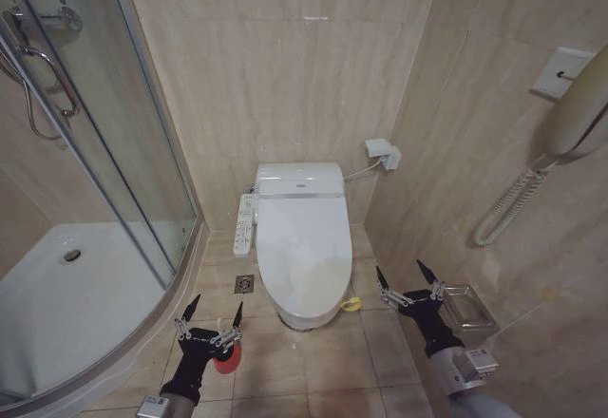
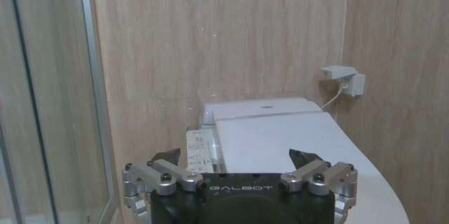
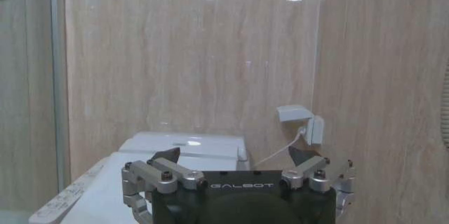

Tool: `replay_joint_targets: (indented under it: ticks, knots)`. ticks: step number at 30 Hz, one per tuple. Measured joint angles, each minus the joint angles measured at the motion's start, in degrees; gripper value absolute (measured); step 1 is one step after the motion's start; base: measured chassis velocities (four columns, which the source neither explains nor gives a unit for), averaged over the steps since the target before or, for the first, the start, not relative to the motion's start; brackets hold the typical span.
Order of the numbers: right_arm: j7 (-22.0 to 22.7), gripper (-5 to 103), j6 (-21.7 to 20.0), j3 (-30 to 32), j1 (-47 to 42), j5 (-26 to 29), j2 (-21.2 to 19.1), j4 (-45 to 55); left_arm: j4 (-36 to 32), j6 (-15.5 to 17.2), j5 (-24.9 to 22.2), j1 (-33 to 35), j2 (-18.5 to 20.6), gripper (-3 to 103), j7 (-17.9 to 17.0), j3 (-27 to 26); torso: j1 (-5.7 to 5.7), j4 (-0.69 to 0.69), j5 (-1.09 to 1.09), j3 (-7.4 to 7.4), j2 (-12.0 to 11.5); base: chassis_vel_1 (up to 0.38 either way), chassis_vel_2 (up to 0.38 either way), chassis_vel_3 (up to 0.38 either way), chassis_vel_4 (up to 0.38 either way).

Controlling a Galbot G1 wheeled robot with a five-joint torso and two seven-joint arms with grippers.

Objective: Open the toilet lid, clean the toilet bowl with a toilet brush, close the toilet lid, and flush.

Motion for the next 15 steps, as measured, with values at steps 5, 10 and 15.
replay_joint_targets:
  ticks: [5, 10, 15]
  knots:
    - [0.0, 100, 0.0, 0.01, 0.0, 0.0, -0.01, 0.0, 0.0, 0.0, 0.0, 0.0, -0.01, 100, 0.0, 0.0, 0.0, 0.0, 0.01, 0.0, 0.0, 0.06, 0.065, -0.066, -0.069]
    - [-0.01, 100, 0.0, -0.02, 0.0, 0.0, 0.0, 0.0, 0.0, 0.0, 0.0, 0.0, 0.02, 100, -0.01, -0.07, 0.01, 0.01, -0.03, -0.01, 0.0, 0.133, 0.13, -0.122, -0.116]
    - [-0.01, 100, 0.0, -0.01, 0.0, 0.0, 0.0, 0.0, 0.0, 0.0, 0.0, 0.0, 0.02, 100, -0.01, -0.09, 0.0, 0.01, -0.02, -0.01, 0.0, 0.057, 0.042, -0.04, -0.032]
